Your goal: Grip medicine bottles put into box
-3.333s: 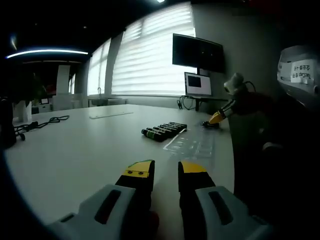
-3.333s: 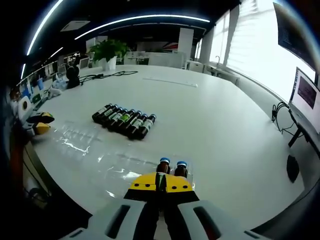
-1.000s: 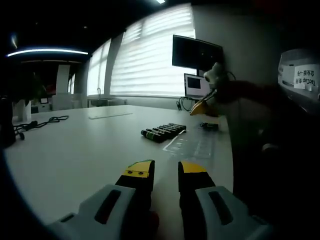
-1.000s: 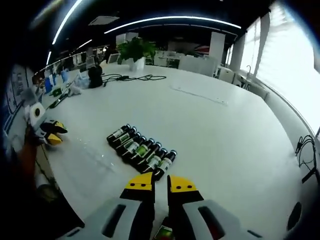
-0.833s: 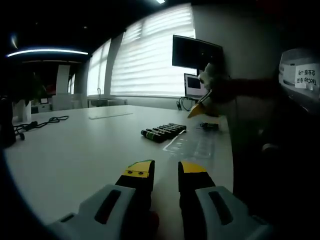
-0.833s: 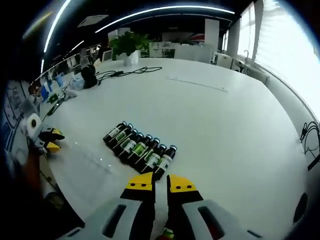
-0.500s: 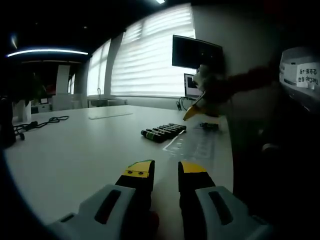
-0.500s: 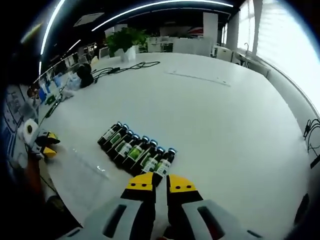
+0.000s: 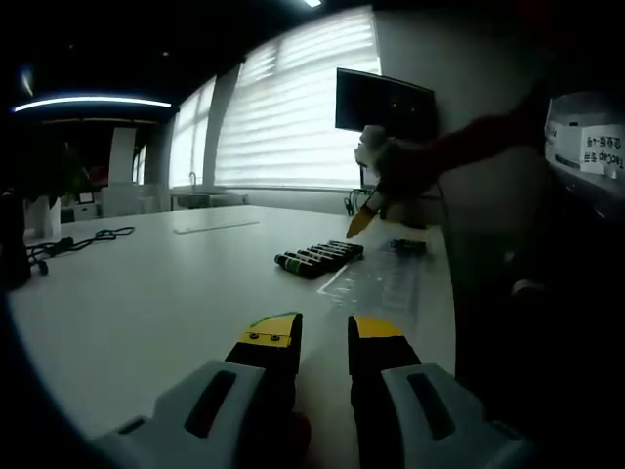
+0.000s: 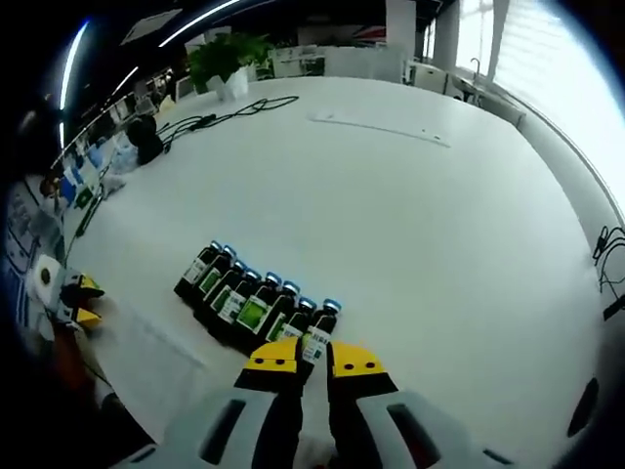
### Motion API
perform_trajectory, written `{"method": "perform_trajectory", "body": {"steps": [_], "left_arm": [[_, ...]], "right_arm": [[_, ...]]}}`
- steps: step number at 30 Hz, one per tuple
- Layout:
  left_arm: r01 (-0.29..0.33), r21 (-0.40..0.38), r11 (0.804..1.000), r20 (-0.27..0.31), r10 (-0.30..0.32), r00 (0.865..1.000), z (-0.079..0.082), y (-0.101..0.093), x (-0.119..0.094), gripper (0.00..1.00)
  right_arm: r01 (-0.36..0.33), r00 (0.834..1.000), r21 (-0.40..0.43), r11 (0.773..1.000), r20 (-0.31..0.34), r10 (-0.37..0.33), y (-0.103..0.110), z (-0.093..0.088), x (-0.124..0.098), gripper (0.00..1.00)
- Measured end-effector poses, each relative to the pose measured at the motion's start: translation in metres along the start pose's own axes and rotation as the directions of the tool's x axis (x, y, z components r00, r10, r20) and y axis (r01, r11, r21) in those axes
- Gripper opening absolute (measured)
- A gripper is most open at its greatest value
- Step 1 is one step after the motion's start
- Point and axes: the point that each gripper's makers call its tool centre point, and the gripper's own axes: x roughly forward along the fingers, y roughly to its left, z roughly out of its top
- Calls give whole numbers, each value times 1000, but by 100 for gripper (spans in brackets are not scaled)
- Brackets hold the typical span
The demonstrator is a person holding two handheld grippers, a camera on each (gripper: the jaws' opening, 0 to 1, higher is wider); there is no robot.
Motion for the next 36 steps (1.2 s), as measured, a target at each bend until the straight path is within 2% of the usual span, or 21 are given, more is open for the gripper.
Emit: {"method": "perform_trajectory", "body": {"steps": [2,3,5,11,23,36], "left_arm": [[1,1,1000,0,-1,1000,0,0,0,13],[1,1,1000,0,-1,1000,0,0,0,13],[1,0,1000,0,-1,1000,0,0,0,13],[2,-1,1000,1,-2,1000,0,0,0,13],[1,-1,1000,0,-1,1000,0,0,0,13],[0,-1,1000,-1,0,1000,0,0,0,13]], "right_arm": [[-16,1000,13,1000,-13,17,1,-1,3,6],[1,999,8,1000,-50,0,-2,-6,3,6],[-21,999,29,999,-26,22,1,-1,5,6],[-7,999,42,999,-51,9,-2,-1,11,5],[27,995,7,1000,-97,-26,-9,-10,18,7],[36,995,-12,999,-93,-37,-11,-9,18,6]]}}
